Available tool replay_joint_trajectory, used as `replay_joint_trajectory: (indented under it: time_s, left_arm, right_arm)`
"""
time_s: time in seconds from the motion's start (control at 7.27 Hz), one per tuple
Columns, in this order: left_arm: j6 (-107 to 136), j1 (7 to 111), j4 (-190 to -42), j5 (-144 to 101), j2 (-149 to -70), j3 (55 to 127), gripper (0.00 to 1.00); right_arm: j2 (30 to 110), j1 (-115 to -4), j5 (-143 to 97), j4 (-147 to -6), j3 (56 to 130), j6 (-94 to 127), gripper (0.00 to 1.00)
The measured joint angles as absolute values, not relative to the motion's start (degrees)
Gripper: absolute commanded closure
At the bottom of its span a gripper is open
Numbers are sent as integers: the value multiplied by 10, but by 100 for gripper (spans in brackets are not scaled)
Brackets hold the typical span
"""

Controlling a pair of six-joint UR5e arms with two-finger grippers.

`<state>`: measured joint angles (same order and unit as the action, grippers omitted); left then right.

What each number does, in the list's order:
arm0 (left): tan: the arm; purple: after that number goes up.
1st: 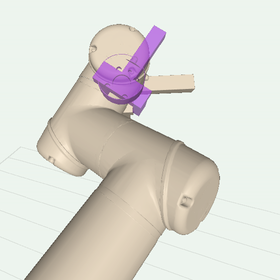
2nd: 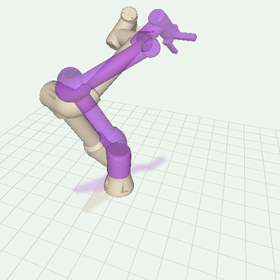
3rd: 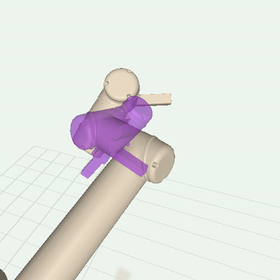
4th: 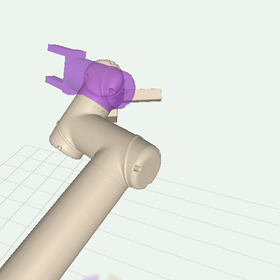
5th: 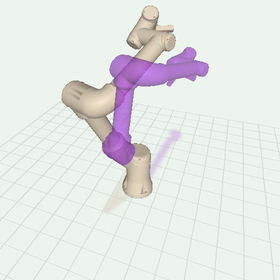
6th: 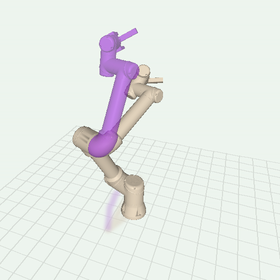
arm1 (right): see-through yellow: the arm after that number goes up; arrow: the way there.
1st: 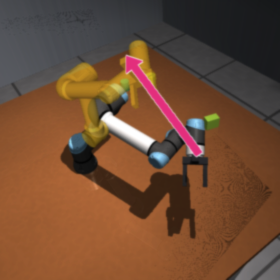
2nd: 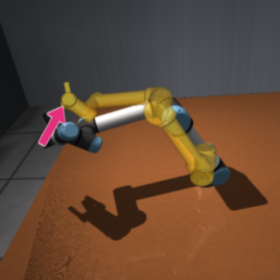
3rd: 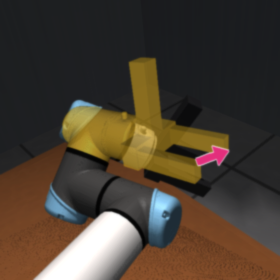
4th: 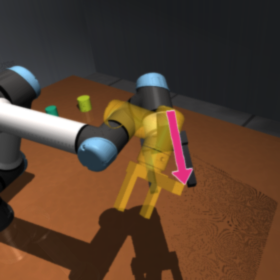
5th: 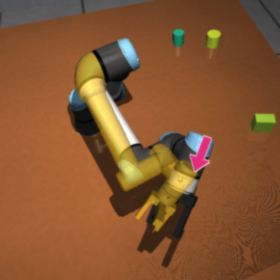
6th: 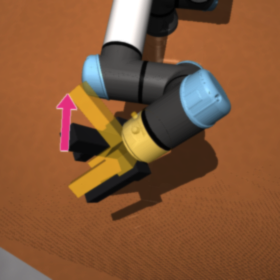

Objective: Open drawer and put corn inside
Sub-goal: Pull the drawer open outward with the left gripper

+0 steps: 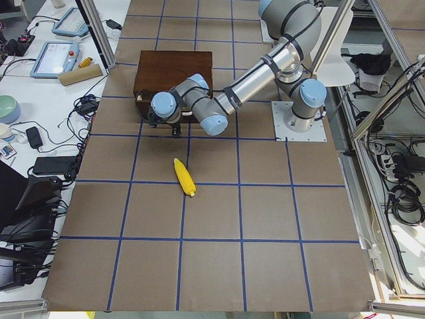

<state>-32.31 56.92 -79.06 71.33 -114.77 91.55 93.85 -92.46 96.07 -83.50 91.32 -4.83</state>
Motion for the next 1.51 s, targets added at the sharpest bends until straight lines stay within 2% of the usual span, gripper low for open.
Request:
replay_joint_trajectory:
  time_s: [1.51]
  left_arm:
    - [-358,516,-790,714,-1148,913,0]
  right_arm:
    - [938,-925,960,-835,913,-48,0]
